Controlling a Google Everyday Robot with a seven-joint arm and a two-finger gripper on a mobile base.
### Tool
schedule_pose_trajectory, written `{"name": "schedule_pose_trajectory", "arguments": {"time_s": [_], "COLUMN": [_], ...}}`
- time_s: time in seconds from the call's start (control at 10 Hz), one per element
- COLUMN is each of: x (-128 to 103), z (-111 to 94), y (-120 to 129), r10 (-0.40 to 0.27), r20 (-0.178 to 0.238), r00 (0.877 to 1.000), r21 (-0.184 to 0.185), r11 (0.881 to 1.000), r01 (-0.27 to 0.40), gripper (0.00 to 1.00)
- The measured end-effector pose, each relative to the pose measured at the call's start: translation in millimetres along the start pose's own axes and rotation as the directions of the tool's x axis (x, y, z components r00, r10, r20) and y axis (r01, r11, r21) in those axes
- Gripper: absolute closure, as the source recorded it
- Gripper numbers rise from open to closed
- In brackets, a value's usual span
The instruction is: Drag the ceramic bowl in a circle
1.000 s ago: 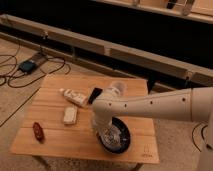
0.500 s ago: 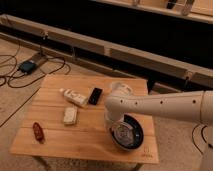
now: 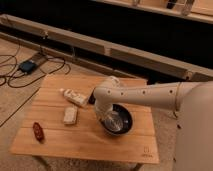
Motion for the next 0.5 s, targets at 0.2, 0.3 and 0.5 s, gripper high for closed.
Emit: {"name": "schedule_pose_trajectory", "arguments": {"time_s": [0.2, 0.3, 0.5], "x": [3.9, 1.7, -17.4], "z": [5.6, 6.2, 3.0], "y": [-51.0, -67.1, -102.9], "r10": [-0.093, -0.117, -0.127], "r20": [0.013, 0.017, 0.037], "r00": [0.996, 0.993, 0.991], "r21": [0.058, 0.079, 0.142], "r11": [0.994, 0.990, 0.982], "r01": [0.092, 0.115, 0.120], "gripper": [1.00, 1.00, 1.00]}}
